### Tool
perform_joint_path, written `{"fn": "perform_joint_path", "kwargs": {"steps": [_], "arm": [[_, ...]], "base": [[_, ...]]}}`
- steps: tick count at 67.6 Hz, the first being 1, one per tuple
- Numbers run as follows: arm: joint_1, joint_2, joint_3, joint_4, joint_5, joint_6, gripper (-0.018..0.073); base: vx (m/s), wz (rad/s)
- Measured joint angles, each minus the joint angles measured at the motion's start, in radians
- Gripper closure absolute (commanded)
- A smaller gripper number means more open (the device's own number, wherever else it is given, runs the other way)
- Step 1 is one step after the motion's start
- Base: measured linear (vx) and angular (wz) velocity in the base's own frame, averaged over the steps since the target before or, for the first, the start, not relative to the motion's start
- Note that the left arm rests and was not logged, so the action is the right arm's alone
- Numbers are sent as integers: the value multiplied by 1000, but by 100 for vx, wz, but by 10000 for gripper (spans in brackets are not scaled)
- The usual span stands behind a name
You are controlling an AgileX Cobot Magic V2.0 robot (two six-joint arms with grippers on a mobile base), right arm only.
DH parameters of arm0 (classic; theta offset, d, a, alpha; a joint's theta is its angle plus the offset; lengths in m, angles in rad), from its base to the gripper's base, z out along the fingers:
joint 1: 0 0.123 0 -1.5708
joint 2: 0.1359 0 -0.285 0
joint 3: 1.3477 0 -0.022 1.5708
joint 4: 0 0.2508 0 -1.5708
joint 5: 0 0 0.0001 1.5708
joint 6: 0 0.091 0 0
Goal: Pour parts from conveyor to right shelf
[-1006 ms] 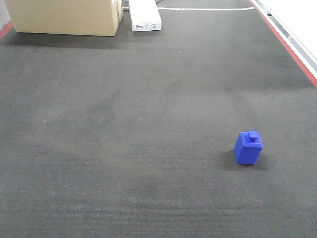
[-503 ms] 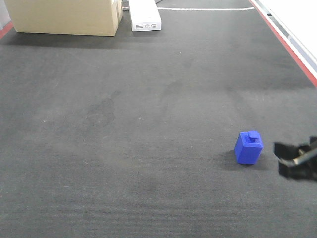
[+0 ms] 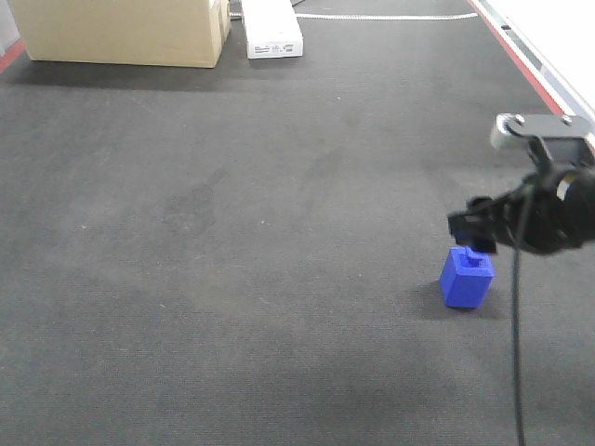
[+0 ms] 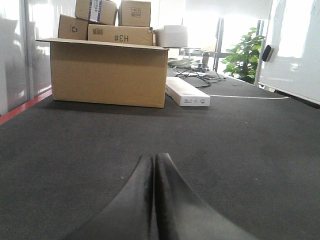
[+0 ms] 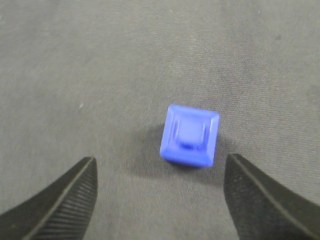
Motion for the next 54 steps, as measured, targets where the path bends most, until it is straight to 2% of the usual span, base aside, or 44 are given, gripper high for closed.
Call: {"fn": "perform_joint_path", "kwargs": {"steps": [13,28,54], "arm": [[0,144,-133,-51,122,95,41],[0,276,-244,-68,259,109,41],[0,388,-271,-87,288,125,43]], "base": [[0,0],[0,0],[0,0]]}}
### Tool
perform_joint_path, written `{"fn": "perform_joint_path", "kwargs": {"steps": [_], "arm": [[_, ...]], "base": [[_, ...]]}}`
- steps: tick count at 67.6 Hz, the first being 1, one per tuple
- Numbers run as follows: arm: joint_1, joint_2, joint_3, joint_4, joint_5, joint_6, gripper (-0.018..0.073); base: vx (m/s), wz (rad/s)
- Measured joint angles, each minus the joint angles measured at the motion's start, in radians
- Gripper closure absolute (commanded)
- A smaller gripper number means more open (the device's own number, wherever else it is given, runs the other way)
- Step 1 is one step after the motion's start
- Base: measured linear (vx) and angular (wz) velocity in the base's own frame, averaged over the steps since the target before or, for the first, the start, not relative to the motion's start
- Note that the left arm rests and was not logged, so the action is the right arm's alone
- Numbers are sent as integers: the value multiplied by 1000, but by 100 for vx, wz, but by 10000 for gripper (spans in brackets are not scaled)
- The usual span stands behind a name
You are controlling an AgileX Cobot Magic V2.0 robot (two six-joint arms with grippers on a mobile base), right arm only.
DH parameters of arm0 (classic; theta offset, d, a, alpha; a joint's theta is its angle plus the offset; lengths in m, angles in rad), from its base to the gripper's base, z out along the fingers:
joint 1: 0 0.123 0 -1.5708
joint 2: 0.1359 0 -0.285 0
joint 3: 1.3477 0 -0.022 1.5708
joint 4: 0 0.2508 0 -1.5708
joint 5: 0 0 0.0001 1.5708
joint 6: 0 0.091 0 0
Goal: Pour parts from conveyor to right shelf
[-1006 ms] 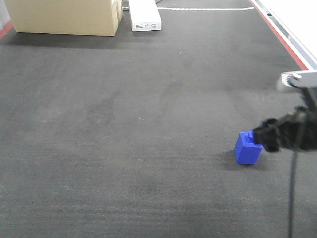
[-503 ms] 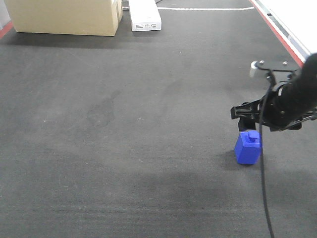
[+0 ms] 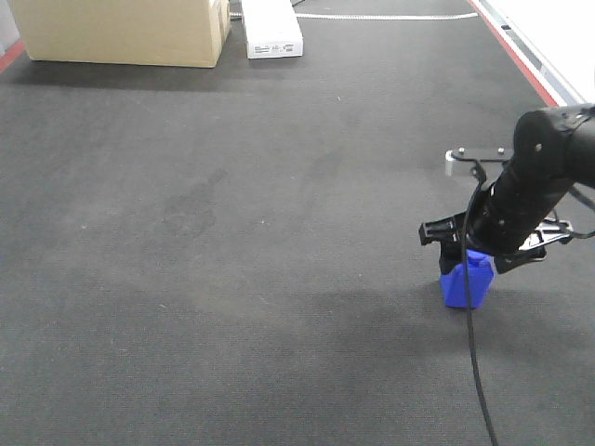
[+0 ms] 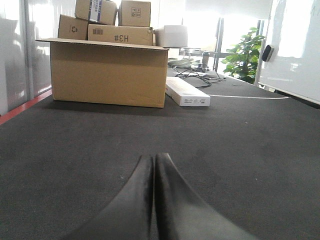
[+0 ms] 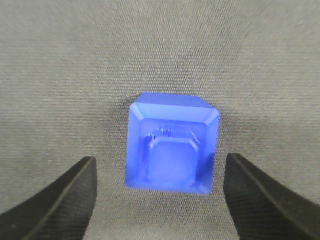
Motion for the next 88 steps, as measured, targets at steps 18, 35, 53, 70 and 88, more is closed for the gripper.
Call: {"fn": "perform_joint_path", "kwargs": {"steps": [18,35,53,70,88], "arm": [[0,52,-1,-3,-14,0,237],[0,44,-7,-41,-41,-3,574],[0,-185,101,-82,-208,-28,568],[0,-547,374,-83,-409,-29,568],[0,-915,587,-85,-469,-31,568]], "base": [[0,0],[0,0],[0,0],[0,0],[0,0]]}}
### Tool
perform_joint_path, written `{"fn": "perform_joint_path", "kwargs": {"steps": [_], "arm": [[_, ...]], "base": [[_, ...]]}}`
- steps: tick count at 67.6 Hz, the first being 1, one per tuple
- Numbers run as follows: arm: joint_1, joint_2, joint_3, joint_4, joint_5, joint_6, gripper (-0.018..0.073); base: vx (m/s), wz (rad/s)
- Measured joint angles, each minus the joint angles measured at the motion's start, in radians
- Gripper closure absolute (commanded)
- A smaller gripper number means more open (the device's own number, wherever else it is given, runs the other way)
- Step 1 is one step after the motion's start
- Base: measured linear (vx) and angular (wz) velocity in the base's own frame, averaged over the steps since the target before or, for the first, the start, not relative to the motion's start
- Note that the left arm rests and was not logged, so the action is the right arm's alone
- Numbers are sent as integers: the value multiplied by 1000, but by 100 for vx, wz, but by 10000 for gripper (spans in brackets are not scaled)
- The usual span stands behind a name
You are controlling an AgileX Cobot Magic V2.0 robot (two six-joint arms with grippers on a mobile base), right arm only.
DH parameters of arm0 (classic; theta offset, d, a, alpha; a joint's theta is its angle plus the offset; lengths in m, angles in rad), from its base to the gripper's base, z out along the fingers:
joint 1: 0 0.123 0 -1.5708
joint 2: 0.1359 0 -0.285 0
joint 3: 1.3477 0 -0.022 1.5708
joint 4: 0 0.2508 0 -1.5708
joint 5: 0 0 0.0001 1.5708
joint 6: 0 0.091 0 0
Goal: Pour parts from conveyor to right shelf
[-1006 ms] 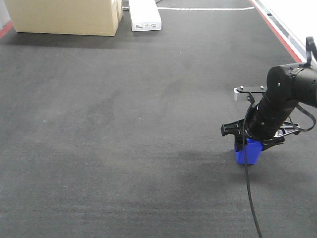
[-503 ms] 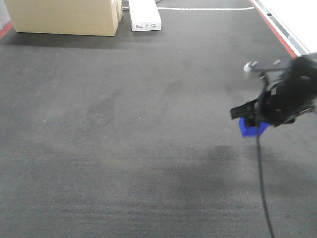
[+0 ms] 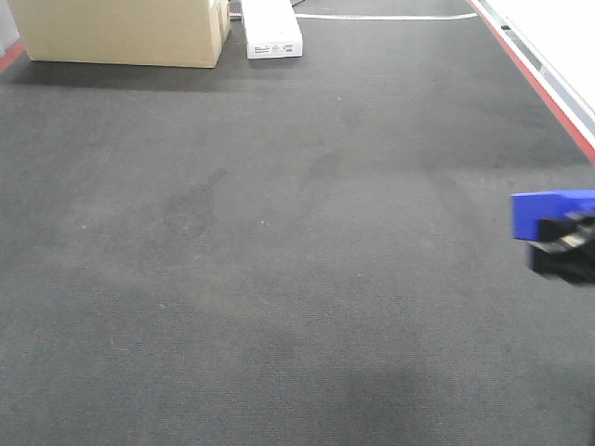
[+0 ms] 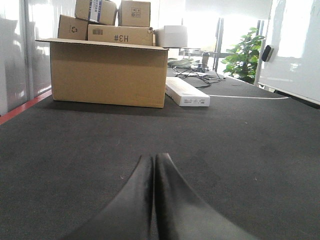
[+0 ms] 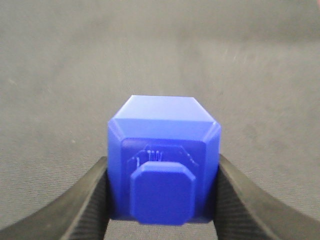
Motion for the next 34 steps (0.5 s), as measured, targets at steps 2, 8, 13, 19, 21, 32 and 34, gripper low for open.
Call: {"fn": "perform_joint_path", "kwargs": {"steps": [2,8,13,19,21,32,34], "arm": [[0,-48,22,0,-1,0,568],[0,-173,72,0,-2,0,568],[0,-269,115,0,-3,0,568],[0,-386,163,0,-4,0,568],[0,-421,177,0,-4,0,568],[0,-628,271,15,-4,-38,568],[0,-660,287,21,-4,-50,568]], "base": [[0,0],[0,0],[0,0],[0,0],[0,0],[0,0],[0,0]]}}
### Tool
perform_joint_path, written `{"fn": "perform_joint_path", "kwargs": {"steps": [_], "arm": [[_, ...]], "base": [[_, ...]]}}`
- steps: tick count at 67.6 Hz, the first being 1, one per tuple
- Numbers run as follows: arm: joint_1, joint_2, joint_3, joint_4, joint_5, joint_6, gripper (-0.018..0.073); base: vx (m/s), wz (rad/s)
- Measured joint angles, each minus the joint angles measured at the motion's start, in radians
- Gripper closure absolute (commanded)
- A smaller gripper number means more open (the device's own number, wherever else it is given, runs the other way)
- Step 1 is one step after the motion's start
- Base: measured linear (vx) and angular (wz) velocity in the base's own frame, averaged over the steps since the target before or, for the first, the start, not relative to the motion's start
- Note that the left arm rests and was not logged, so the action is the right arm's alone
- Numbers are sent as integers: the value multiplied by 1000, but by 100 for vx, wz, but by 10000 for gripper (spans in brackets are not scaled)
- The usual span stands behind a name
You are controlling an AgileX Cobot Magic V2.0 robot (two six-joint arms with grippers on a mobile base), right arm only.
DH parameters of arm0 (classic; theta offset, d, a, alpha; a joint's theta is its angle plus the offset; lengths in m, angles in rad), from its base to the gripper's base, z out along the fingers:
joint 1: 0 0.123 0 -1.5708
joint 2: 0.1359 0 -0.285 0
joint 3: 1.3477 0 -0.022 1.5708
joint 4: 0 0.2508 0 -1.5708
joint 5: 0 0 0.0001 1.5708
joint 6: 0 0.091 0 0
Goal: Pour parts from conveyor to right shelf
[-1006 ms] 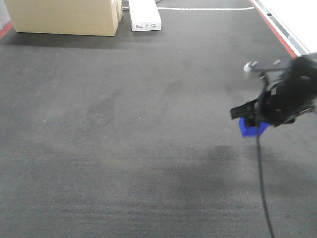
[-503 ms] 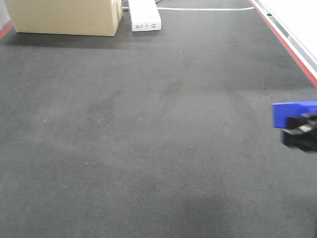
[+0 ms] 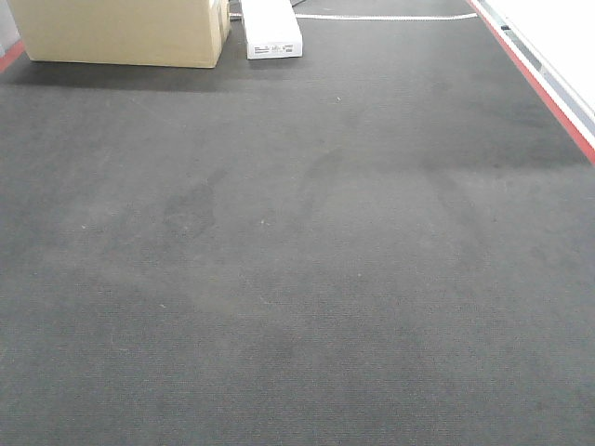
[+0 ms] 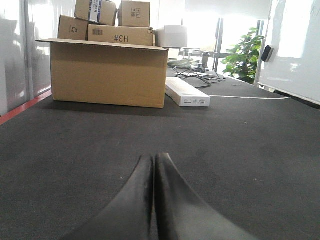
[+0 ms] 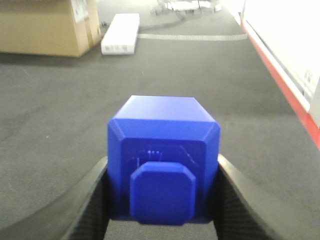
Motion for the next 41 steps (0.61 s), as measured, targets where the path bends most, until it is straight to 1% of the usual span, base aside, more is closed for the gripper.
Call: {"fn": "perform_joint_path", "kwargs": {"steps": [8,16,23,41], "arm": [[0,-123,72,44,-11,-50,568],[0,-209,142,62,-95,-66,568],[0,-229,176,63,-149,-66,568],[0,-229,186,65,-159,-71,568]], "base": [[0,0],[0,0],[0,0],[0,0]]}}
